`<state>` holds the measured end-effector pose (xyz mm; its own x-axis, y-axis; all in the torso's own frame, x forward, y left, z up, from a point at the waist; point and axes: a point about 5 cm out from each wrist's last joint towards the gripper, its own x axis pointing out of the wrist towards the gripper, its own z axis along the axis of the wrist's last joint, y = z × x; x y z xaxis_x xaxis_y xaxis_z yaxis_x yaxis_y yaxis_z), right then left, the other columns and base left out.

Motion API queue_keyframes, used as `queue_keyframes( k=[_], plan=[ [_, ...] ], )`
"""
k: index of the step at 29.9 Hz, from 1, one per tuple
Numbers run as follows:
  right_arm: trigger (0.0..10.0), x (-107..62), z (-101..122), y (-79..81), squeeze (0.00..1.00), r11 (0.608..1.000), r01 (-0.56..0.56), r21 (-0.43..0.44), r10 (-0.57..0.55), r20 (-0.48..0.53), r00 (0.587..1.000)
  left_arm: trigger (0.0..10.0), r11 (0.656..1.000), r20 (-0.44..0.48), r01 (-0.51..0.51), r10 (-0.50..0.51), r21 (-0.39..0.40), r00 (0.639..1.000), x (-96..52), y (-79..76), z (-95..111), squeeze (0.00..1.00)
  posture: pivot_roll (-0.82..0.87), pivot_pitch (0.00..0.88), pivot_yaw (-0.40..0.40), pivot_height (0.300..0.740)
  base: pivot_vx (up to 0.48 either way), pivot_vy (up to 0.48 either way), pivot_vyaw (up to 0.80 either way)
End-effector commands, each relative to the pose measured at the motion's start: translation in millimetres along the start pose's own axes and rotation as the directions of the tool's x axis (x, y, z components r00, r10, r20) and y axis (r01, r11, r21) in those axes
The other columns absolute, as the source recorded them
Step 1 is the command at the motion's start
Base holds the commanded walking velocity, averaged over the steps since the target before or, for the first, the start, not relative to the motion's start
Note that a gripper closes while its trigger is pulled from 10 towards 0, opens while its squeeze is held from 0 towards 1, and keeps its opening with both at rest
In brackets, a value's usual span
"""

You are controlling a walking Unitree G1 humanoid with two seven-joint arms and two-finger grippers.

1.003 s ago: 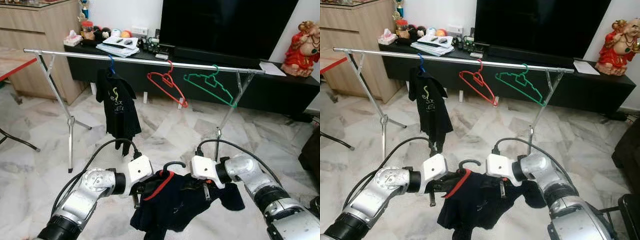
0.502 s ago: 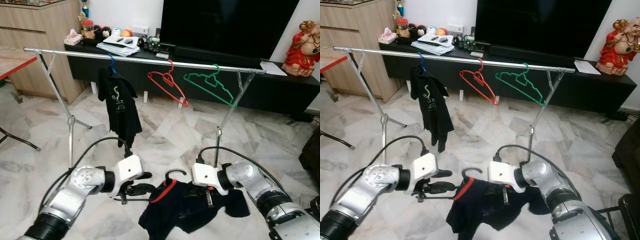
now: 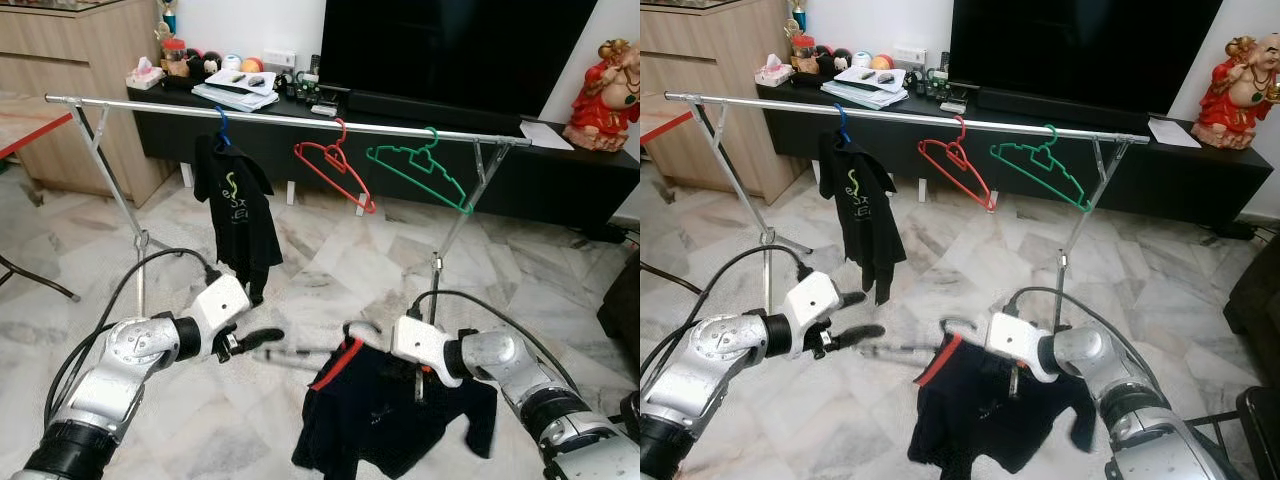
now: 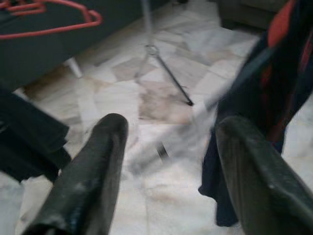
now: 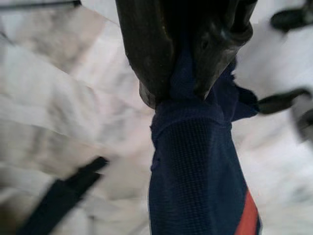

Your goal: Hang hanger

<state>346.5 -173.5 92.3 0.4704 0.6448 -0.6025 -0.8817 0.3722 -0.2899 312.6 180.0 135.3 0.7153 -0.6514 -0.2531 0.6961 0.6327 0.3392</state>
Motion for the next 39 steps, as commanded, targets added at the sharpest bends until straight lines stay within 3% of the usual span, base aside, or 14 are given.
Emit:
queue_keyframes(
  k=[1, 5, 8, 9, 13, 15, 19, 26, 30, 33, 39],
  plan=[
    [0.0, -1.6, 1, -7.5, 0.00, 0.991, 0.107, 0.083, -0.110, 0.026, 0.994, 10.0, 0.998, 0.011, -0.067, 0.067, -0.015, 0.998, 1.0, -2.3, -4, 1.00, 0.14, 0.055, -0.118, 0.740, 0.000, 0.000, 0.00],
    [0.0, 5.1, 8, -9.6, 0.00, 0.971, 0.180, 0.154, -0.191, 0.061, 0.980, 10.0, 0.987, 0.024, -0.121, 0.124, -0.106, 0.992, 3.9, -14.0, -14, 1.00, 0.13, 0.058, -0.112, 0.740, 0.000, 0.000, 0.00],
    [0.0, 8.8, 19, -10.9, 0.00, 0.970, 0.183, 0.159, -0.202, 0.108, 0.974, 10.0, 0.982, 0.010, -0.152, 0.154, -0.109, 0.988, 6.3, -17.4, -20, 1.00, 0.13, 0.056, -0.110, 0.740, 0.000, 0.000, 0.00],
    [0.0, 9.8, 22, -11.2, 0.00, 0.972, 0.178, 0.154, -0.198, 0.124, 0.972, 10.0, 0.979, 0.005, -0.157, 0.159, -0.126, 0.987, 7.3, -18.2, -22, 0.00, 0.13, 0.056, -0.110, 0.740, 0.000, 0.000, 0.00],
    [0.0, 15.5, 45, -14.3, 0.00, 0.976, 0.165, 0.139, -0.190, 0.193, 0.963, 10.0, 0.961, -0.012, -0.226, 0.227, -0.157, 0.974, 15.3, -17.6, -30, 0.00, 0.13, 0.044, -0.108, 0.740, 0.000, 0.000, 0.00],
    [0.0, 18.2, 64, -21.4, 0.00, 0.968, 0.198, 0.155, -0.230, 0.227, 0.946, 10.0, 0.960, -0.067, -0.249, 0.242, -0.127, 0.968, 26.4, -24.1, -40, 0.00, 0.13, 0.036, -0.109, 0.740, 0.000, 0.000, 0.00],
    [0.0, 19.6, 80, -25.1, 0.00, 0.964, 0.202, 0.176, -0.243, 0.263, 0.934, 10.0, 0.946, -0.096, -0.291, 0.279, -0.141, 0.955, 34.7, -28.2, -48, 0.00, 0.12, 0.028, -0.110, 0.740, 0.000, 0.000, 0.00],
    [0.0, 22.0, 106, -22.1, 0.00, 0.978, 0.161, 0.132, -0.196, 0.336, 0.921, 10.0, 0.917, -0.109, -0.365, 0.351, -0.164, 0.930, 41.3, -28.6, -55, 0.00, 0.11, 0.021, -0.116, 0.740, 0.000, 0.000, 0.00],
    [0.0, 21.8, 113, -22.6, 0.00, 0.978, 0.161, 0.131, -0.197, 0.348, 0.916, 10.0, 0.904, -0.130, -0.413, 0.399, -0.108, 0.908, 40.0, -22.4, -58, 0.00, 0.11, 0.028, -0.121, 0.740, 0.000, 0.000, 0.00],
    [0.0, 23.5, 128, -20.3, 0.00, 0.982, 0.146, 0.122, -0.182, 0.377, 0.908, 10.0, 0.903, -0.186, -0.428, 0.427, 0.039, 0.885, 38.2, -22.5, -67, 0.00, 0.10, 0.035, -0.123, 0.740, 0.000, 0.000, 0.00],
    [0.0, 22.8, 139, -17.3, 0.00, 0.985, 0.133, 0.113, -0.168, 0.403, 0.900, 10.0, 0.892, -0.192, -0.442, 0.451, 0.091, 0.871, 39.6, -21.0, -68, 0.00, 0.10, 0.042, -0.127, 0.740, 0.000, 0.000, 0.00]
  ],
)
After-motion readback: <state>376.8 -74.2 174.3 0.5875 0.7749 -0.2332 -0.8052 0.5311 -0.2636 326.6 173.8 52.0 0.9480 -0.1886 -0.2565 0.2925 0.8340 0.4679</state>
